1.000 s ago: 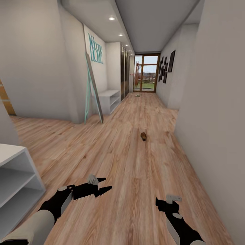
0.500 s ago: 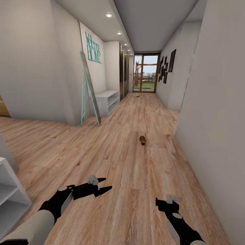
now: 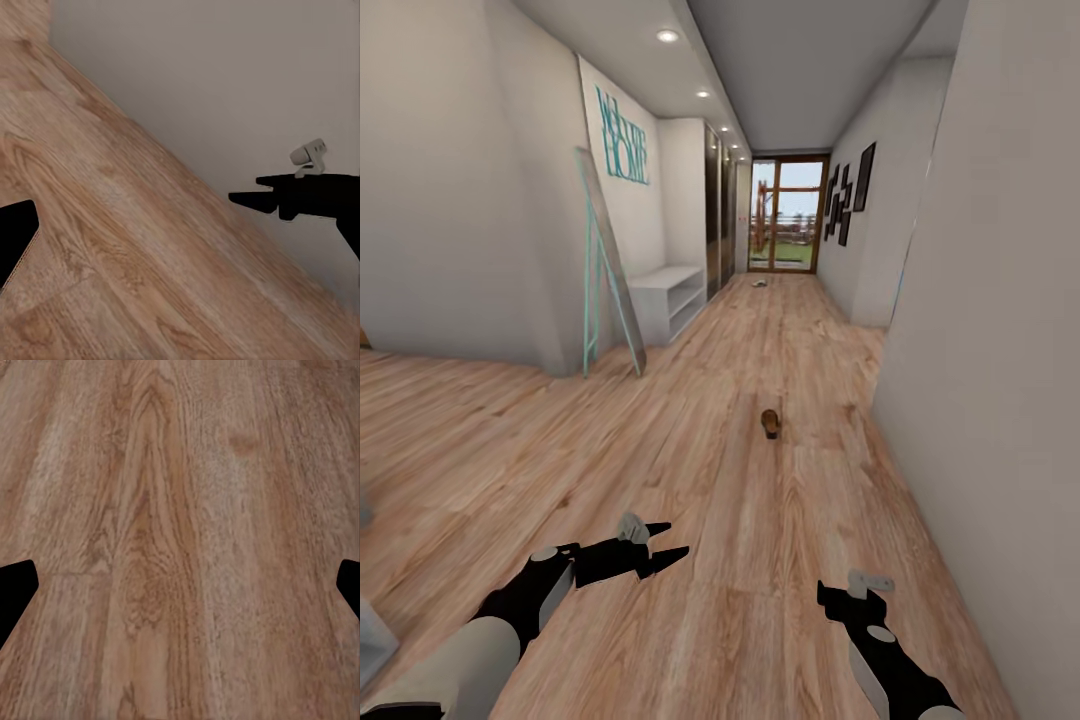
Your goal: Pick up the two gym shoes and the two sandals from the corridor floor and place them onto the hallstand (shoe rack) in the corridor, making sure they are on the rack and not on the floor. Arrange them so the two gym shoes are next to each other and the two sandals are next to each other.
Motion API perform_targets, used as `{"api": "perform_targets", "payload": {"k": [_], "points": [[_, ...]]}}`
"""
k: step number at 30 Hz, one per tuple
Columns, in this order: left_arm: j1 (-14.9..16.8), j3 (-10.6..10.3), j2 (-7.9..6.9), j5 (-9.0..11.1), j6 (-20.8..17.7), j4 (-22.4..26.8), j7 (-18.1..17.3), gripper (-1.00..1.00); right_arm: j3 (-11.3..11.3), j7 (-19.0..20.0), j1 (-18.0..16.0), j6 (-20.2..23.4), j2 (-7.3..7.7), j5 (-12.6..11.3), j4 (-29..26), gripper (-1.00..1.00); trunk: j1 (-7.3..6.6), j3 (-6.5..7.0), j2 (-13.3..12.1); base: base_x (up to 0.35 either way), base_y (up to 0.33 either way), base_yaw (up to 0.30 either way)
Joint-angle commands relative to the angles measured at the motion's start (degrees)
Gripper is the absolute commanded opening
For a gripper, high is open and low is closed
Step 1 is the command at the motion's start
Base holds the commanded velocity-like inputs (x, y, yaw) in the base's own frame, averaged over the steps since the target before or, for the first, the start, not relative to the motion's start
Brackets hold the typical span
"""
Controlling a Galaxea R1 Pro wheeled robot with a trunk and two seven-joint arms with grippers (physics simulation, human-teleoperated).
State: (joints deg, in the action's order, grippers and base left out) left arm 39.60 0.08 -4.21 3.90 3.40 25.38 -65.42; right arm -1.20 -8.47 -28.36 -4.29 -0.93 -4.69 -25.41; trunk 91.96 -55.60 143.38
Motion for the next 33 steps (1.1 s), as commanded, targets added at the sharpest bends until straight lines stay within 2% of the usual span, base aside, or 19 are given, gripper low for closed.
{"api": "perform_targets", "payload": {"k": [1, 27, 29, 33], "points": [[0.04, 0.0, -0.01, 0.06, 0.36, -0.06, -0.13, 1.0, -0.11, 0.03, -0.05, -0.3, -0.04, -0.5, 0.04, 1.0, 0.02, -0.06, 0.02, 0.309, -0.193, 0.0], [0.04, 0.11, -0.06, 0.06, 0.33, -0.06, -0.07, 1.0, -0.03, 0.01, -0.03, -0.34, -0.07, -0.43, 0.09, 1.0, 0.02, -0.06, 0.02, 0.33, -0.151, 0.0], [0.04, 0.68, 0.5, 0.71, 0.31, 0.39, 0.59, 1.0, 0.41, 0.21, -0.28, 0.31, -0.37, 0.19, 0.1, 1.0, 0.02, -0.06, 0.02, 0.0, 0.0, 0.0], [0.04, 0.69, 0.16, 1.27, -0.3, 0.58, 1.21, 1.0, 0.41, 0.21, -0.29, 0.07, -0.36, 0.19, 1.03, 1.0, 0.02, -0.06, 0.02, 0.0, 0.0, 0.0]]}}
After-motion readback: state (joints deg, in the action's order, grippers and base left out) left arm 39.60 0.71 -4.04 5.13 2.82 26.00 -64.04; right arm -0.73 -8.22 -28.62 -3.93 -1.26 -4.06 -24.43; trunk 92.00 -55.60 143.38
